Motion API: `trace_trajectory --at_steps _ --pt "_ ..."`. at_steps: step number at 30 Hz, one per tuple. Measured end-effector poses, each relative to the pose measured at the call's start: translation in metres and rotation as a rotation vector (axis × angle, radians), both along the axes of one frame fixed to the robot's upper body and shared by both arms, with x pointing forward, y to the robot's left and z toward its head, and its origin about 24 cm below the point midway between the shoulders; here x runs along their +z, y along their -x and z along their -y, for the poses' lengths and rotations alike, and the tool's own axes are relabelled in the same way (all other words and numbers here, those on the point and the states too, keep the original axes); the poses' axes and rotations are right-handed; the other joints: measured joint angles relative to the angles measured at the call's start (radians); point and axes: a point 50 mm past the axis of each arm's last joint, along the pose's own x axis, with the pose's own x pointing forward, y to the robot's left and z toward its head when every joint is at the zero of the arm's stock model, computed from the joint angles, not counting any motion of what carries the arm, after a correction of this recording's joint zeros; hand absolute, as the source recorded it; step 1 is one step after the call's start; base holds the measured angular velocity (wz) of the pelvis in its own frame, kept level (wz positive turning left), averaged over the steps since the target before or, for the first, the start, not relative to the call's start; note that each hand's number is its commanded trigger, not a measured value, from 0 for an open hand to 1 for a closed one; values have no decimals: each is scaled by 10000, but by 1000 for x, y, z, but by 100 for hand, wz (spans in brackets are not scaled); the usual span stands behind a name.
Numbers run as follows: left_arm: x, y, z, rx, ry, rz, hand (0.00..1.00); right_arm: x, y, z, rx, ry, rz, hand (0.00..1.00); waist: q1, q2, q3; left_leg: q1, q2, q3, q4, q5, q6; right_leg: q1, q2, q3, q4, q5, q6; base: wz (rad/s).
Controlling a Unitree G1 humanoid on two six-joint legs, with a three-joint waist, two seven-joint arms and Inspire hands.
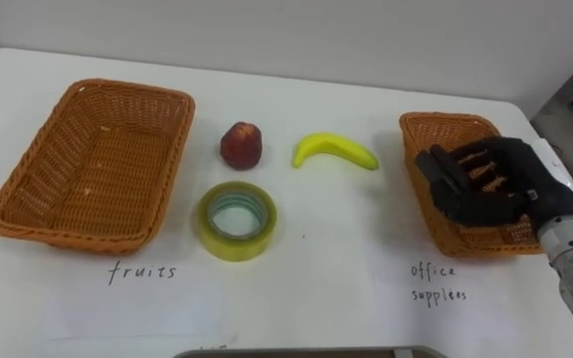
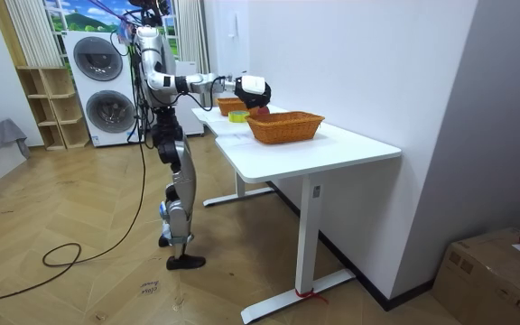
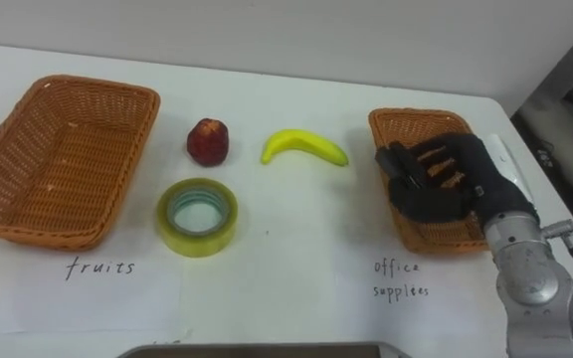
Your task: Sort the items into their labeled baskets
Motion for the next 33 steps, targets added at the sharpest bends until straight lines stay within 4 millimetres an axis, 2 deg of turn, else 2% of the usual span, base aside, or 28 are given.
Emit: trace_trajectory --at_steps 9,11,13,17,24,30,31,32,33 --pt "3 4 -6 447 -219 22 0 1 1 4 -323 48 178 100 -58 107 27 -6 7 -12 -24 -5 4 -4 -27 -5 -13 0 0 0" --pt "3 6 -7 504 -238 -13 0 1 1 4 -395 70 186 100 -114 148 18 -6 7 -9 -21 -5 4 -1 -36 -30 -14 0 0 0" --pt "3 9 -7 560 -275 -100 0 0 1 5 -495 64 110 100 -222 209 -31 -5 6 -6 -18 -4 4 2 -41 -39 -12 0 0 0" --pt "4 11 -8 596 -355 -175 0 -3 2 7 -648 47 -27 100 -288 282 -78 4 6 -1 1 -4 4 8 -52 -35 -2 0 0 0" --pt "5 11 -9 599 -442 -138 0 -6 3 9 -780 24 -221 100 -321 331 -52 6 4 -1 21 -3 4 15 -53 -26 3 0 -1 0" --pt "4 12 -8 633 -433 -206 0 -6 3 9 -787 150 -245 100 -326 289 -44 -5 -6 -16 0 -4 6 -6 -49 -23 -3 -2 3 0" --pt "4 12 -8 641 -429 -210 0 -6 3 9 -791 212 -248 71 -331 275 -50 -6 -8 -29 -4 -5 7 -4 -49 -36 -3 -3 5 0" --pt "4 12 -8 640 -430 -207 0 -6 3 9 -799 242 -245 31 -331 267 -53 -6 -8 -30 -3 -5 7 -3 -50 -40 -2 -4 6 0" --pt "4 11 -8 640 -430 -204 0 -7 3 9 -832 287 -236 4 -330 252 -59 -9 -9 -32 -2 -5 7 -3 -49 -42 -2 -5 7 0"
